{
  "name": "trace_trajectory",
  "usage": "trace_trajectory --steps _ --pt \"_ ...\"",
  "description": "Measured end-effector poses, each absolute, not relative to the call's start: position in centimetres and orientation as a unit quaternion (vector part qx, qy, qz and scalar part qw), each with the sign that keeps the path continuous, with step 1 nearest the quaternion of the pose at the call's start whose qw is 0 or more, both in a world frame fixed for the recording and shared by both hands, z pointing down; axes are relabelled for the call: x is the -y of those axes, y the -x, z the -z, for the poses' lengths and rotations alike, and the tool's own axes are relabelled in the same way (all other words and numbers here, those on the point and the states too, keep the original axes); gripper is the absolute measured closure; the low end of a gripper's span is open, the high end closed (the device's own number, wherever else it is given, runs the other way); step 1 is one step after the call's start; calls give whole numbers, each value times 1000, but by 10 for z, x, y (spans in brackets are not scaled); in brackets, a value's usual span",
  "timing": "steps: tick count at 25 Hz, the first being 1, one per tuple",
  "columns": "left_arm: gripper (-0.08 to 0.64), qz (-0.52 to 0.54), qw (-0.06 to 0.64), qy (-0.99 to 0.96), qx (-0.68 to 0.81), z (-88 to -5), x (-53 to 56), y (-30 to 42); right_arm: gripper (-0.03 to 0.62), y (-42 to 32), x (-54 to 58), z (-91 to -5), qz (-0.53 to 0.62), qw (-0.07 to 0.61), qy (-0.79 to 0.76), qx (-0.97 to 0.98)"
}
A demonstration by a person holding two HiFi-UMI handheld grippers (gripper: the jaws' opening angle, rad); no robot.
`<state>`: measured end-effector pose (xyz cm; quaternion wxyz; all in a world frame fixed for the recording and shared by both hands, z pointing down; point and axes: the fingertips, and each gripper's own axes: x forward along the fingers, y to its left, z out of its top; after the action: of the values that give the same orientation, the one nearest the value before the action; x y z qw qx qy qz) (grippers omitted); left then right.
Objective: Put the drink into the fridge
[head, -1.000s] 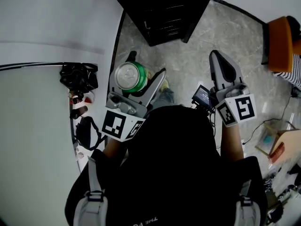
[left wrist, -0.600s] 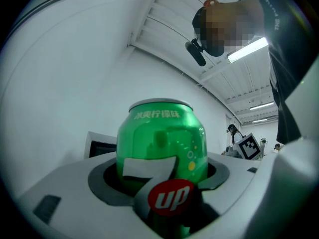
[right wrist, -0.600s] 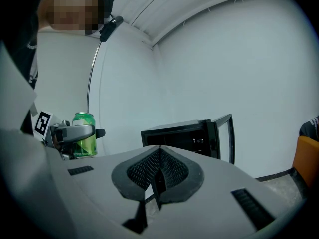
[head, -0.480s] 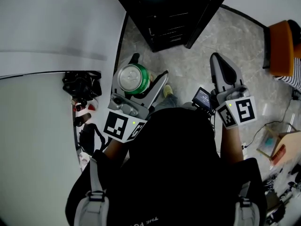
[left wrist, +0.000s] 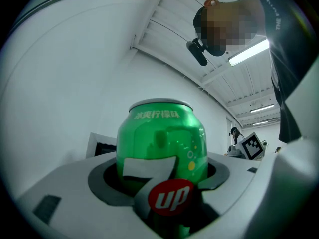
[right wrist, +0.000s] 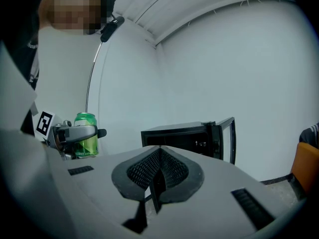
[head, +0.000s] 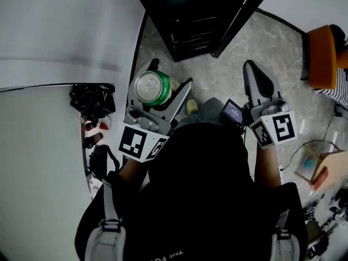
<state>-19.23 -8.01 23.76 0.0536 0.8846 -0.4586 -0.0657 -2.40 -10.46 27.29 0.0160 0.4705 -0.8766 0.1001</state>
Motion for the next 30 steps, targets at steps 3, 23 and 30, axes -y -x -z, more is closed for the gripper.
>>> trace_trajectory --steps 3,23,30 --pt "221 65 55 -883 462 -237 80 193 581 25 105 -272 -101 9 -467 878" --pt "221 47 56 -883 464 -240 138 166 581 5 164 -280 -109 20 -462 880" --pt "221 43 53 -880 469 -244 171 149 581 -4 200 -279 -111 19 -445 888"
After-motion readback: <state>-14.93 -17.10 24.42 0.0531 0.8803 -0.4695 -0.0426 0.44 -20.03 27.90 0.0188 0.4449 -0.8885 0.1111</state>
